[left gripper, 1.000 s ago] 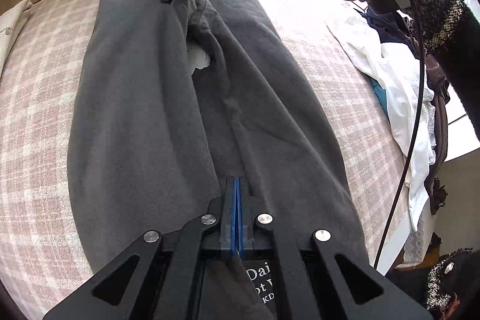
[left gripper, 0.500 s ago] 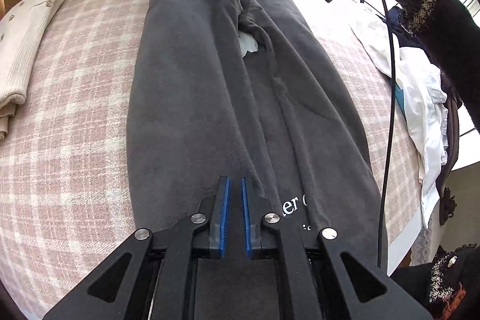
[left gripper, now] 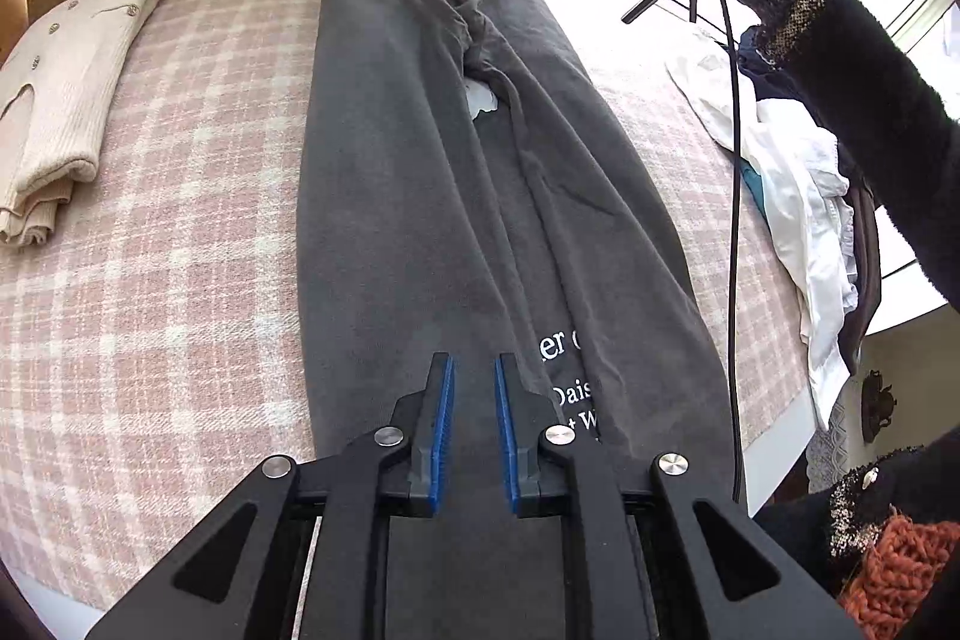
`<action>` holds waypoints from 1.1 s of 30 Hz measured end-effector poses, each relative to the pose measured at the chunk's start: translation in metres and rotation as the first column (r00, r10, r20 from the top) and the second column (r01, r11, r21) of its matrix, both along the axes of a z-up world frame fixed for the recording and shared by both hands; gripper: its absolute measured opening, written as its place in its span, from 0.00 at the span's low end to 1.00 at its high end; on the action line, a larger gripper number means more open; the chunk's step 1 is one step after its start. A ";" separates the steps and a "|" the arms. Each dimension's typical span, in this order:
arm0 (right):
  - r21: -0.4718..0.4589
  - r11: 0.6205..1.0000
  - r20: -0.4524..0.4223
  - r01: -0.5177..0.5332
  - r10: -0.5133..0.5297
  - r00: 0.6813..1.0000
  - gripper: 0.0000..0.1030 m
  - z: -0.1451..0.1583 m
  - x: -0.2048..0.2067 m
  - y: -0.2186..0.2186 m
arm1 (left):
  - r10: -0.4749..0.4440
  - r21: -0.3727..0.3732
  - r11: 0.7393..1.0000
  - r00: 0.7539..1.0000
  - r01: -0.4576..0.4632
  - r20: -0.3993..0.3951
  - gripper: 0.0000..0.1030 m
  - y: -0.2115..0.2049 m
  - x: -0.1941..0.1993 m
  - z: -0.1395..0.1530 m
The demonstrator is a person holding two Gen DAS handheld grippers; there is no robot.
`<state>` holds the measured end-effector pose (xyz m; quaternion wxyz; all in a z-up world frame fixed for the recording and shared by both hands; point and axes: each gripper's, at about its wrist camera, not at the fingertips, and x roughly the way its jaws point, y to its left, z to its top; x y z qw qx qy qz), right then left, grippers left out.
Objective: Fold clothes
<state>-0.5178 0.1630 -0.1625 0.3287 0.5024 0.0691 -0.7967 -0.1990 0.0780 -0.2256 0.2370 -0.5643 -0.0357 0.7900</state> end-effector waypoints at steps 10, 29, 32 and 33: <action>0.002 0.998 -0.018 0.070 -0.070 0.997 0.34 0.023 0.234 0.086 | -0.085 -0.010 0.996 0.996 0.085 0.025 0.19 -0.056 0.073 0.016; 0.147 0.886 0.101 0.440 -0.456 0.884 0.29 -0.081 0.147 0.152 | -0.401 0.020 0.916 0.915 0.401 0.039 0.19 0.096 0.052 -0.031; 0.165 0.901 0.131 0.401 -0.423 0.897 0.29 -0.094 0.135 0.146 | -0.392 0.022 0.920 0.919 0.391 0.053 0.19 0.096 0.050 -0.038; 0.169 0.908 0.125 0.383 -0.405 0.906 0.26 -0.094 0.134 0.144 | -0.388 0.031 0.922 0.920 0.387 0.060 0.19 0.095 0.049 -0.038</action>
